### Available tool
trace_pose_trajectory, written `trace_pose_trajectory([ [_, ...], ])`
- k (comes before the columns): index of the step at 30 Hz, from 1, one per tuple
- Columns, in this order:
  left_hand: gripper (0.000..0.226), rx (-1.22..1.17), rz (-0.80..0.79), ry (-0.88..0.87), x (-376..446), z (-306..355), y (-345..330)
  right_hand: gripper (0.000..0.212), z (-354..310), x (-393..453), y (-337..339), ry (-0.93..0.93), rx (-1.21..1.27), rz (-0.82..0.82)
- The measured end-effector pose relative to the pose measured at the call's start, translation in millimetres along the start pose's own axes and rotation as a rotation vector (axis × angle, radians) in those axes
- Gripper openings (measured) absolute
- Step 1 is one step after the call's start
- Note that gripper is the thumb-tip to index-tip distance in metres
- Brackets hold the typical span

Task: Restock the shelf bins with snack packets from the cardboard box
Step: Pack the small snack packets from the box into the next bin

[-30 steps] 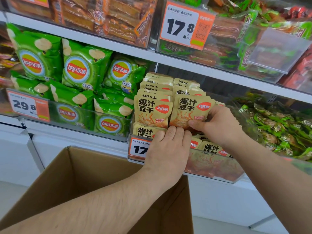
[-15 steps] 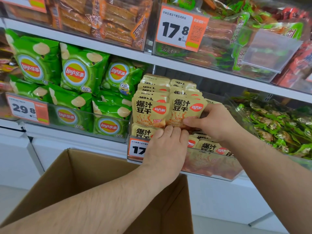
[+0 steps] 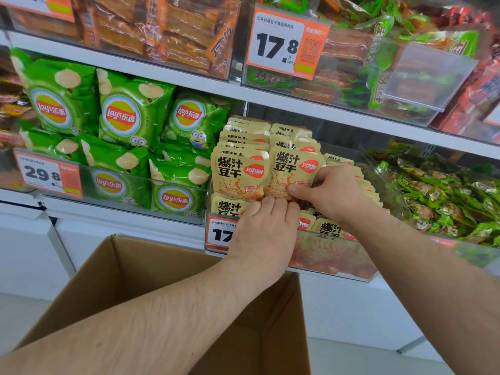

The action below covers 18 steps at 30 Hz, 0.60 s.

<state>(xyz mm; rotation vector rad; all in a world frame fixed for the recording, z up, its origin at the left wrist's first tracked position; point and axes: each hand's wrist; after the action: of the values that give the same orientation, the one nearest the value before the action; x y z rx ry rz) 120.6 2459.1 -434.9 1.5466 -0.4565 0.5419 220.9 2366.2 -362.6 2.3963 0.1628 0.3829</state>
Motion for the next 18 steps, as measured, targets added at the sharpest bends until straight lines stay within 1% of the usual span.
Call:
trace_pose_trajectory([
  [2, 0.061, -0.012, -0.042, -0.001, -1.6, -0.5, 3.5, 0.017, -1.3, -3.3, 3.1, 0.017, -0.004, -0.019],
  [3, 0.064, -0.021, -0.037, -0.014, -3.4, -1.3, 6.7, 0.023, -2.6, -5.9, 6.5, 0.041, -0.028, -0.02],
  [4, 0.064, -0.041, -0.005, -0.038, -4.7, -3.7, 12.1, 0.032, -4.1, -7.9, 11.2, 0.068, -0.078, 0.0],
  [5, 0.06, -0.068, 0.056, -0.07, -5.5, -8.2, 19.2, 0.047, -5.3, -8.6, 16.5, 0.105, -0.157, 0.053],
  [6, 0.053, -0.09, 0.142, -0.108, -4.6, -15.2, 28.1, 0.062, -8.0, -9.0, 22.3, 0.163, -0.25, 0.131],
  [7, 0.048, -0.098, 0.239, -0.142, -0.7, -24.2, 38.6, 0.071, -12.5, -8.9, 28.2, 0.256, -0.337, 0.211],
  [8, 0.049, -0.091, 0.326, -0.157, 6.1, -35.0, 49.7, 0.074, -19.0, -9.7, 33.3, 0.374, -0.401, 0.258],
  [9, 0.053, -0.07, 0.374, -0.146, 15.1, -45.8, 62.1, 0.075, -26.6, -9.3, 35.9, 0.487, -0.462, 0.245],
  [10, 0.062, -0.035, 0.356, -0.119, 25.2, -55.9, 73.5, 0.077, -36.3, -9.4, 36.4, 0.578, -0.537, 0.188],
  [11, 0.073, 0.017, 0.264, -0.089, 36.1, -65.2, 82.2, 0.081, -44.2, -7.7, 32.9, 0.641, -0.614, 0.117],
  [12, 0.087, 0.069, 0.115, -0.055, 47.3, -73.6, 87.8, 0.084, -51.3, -5.9, 26.6, 0.688, -0.694, 0.064],
  [14, 0.114, 0.156, -0.19, -0.017, 67.0, -86.9, 89.7, 0.09, -60.8, -0.3, 12.8, 0.715, -0.816, 0.004],
  [15, 0.122, 0.165, -0.298, -0.006, 74.6, -91.3, 88.8, 0.093, -62.6, 3.0, 7.6, 0.701, -0.849, -0.013],
  [16, 0.126, 0.144, -0.364, -0.001, 81.3, -94.7, 86.2, 0.095, -63.0, 5.4, 3.5, 0.679, -0.868, -0.03],
  [18, 0.126, 0.058, -0.436, 0.003, 90.1, -97.3, 79.0, 0.095, -62.1, 7.8, -0.3, 0.637, -0.877, -0.064],
])
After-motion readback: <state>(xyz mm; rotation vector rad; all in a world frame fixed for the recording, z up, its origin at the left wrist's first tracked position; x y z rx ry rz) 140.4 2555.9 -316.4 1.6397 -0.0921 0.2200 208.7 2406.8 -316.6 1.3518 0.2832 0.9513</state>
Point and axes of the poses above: each hand's wrist, its own x-axis towards the middle knuckle, its own y-axis out of the back of the hand, z = x × y, and after that the axes turned 9 degrees about z, right-handed
